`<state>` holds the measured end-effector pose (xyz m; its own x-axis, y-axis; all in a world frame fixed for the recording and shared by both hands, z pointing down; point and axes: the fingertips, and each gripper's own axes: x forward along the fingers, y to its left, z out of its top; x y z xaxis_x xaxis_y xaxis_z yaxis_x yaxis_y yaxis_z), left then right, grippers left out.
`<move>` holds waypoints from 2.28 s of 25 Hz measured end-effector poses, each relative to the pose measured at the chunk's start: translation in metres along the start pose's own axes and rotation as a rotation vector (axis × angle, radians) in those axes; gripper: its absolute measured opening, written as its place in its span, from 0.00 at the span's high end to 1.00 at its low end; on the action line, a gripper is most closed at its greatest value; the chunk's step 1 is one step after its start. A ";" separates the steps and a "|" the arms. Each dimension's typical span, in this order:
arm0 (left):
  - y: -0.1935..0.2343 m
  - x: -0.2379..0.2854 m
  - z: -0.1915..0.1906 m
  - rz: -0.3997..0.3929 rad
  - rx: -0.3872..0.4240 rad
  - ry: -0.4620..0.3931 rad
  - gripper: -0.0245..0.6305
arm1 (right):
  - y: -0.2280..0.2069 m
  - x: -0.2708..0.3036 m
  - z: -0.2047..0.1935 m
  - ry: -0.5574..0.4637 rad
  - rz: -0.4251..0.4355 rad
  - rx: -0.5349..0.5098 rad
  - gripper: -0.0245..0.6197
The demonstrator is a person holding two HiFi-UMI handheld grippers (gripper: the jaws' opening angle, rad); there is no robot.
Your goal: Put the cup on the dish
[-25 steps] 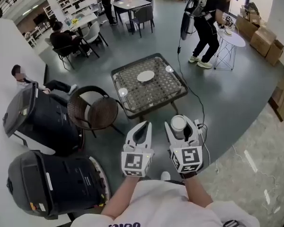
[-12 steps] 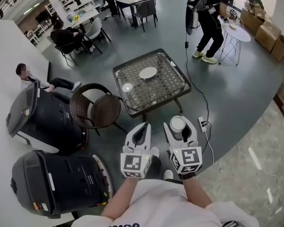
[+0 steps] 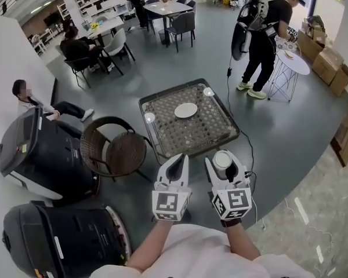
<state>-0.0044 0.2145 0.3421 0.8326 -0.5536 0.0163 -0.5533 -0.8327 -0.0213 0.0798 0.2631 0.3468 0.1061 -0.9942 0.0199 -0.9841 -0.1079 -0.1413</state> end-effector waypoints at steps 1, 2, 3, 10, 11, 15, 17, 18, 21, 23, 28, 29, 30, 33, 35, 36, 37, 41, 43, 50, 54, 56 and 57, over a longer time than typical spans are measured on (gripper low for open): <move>0.015 0.009 0.003 0.003 -0.002 -0.009 0.96 | 0.001 0.017 0.002 -0.001 0.000 -0.002 0.57; 0.029 0.015 0.005 0.009 -0.006 -0.017 0.96 | 0.005 0.033 0.003 0.000 0.002 -0.003 0.57; 0.044 0.021 0.005 0.017 -0.011 -0.024 0.96 | 0.009 0.048 0.003 0.000 0.006 -0.004 0.57; 0.138 0.063 0.012 0.048 -0.044 -0.057 0.96 | 0.035 0.146 0.012 -0.019 0.043 -0.009 0.57; 0.150 0.066 0.012 0.051 -0.051 -0.057 0.96 | 0.038 0.158 0.011 -0.016 0.045 -0.006 0.57; 0.187 0.076 0.003 0.055 -0.084 -0.053 0.96 | 0.051 0.195 0.004 -0.002 0.051 -0.012 0.57; 0.197 0.080 0.001 0.052 -0.092 -0.060 0.96 | 0.054 0.208 0.001 0.001 0.051 -0.021 0.57; 0.201 0.083 0.000 0.053 -0.093 -0.065 0.96 | 0.053 0.215 0.000 0.001 0.053 -0.025 0.57; 0.210 0.093 -0.004 0.055 -0.076 -0.068 0.96 | 0.050 0.232 -0.003 0.003 0.060 -0.025 0.57; 0.214 0.101 -0.008 0.052 -0.065 -0.062 0.96 | 0.047 0.241 -0.003 -0.001 0.058 -0.026 0.57; 0.230 0.126 -0.007 0.053 -0.116 -0.087 0.96 | 0.036 0.271 -0.009 -0.008 0.070 -0.033 0.57; 0.229 0.132 -0.007 0.049 -0.114 -0.090 0.96 | 0.032 0.274 -0.011 -0.007 0.073 -0.035 0.57; 0.228 0.139 -0.008 0.045 -0.112 -0.091 0.96 | 0.028 0.276 -0.012 -0.007 0.073 -0.036 0.57; 0.229 0.160 -0.016 0.052 -0.104 -0.081 0.96 | 0.015 0.288 -0.017 -0.006 0.070 -0.034 0.57; 0.232 0.173 -0.020 0.061 -0.088 -0.073 0.96 | 0.005 0.299 -0.021 -0.009 0.063 -0.033 0.57; 0.232 0.180 -0.020 0.058 -0.079 -0.068 0.96 | -0.001 0.304 -0.022 -0.015 0.054 -0.042 0.57; 0.232 0.187 -0.021 0.053 -0.071 -0.063 0.96 | -0.007 0.309 -0.023 -0.023 0.043 -0.059 0.57; 0.235 0.215 -0.031 0.037 -0.057 -0.044 0.96 | -0.029 0.329 -0.033 -0.036 0.004 -0.097 0.57; 0.236 0.229 -0.045 0.022 -0.068 -0.023 0.96 | -0.037 0.336 -0.041 -0.027 -0.007 -0.110 0.57; 0.253 0.271 -0.083 0.009 -0.152 0.019 0.96 | -0.067 0.372 -0.079 0.002 -0.035 -0.138 0.57; 0.254 0.285 -0.107 -0.005 -0.181 0.088 0.96 | -0.085 0.384 -0.111 0.068 -0.057 -0.134 0.57; 0.257 0.292 -0.118 -0.008 -0.187 0.116 0.96 | -0.093 0.394 -0.126 0.094 -0.057 -0.125 0.57; 0.258 0.296 -0.123 -0.010 -0.187 0.128 0.96 | -0.096 0.399 -0.133 0.102 -0.058 -0.122 0.57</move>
<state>0.0959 -0.1651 0.4647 0.8345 -0.5321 0.1430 -0.5502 -0.8185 0.1654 0.1978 -0.1224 0.4996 0.1543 -0.9800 0.1260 -0.9874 -0.1575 -0.0154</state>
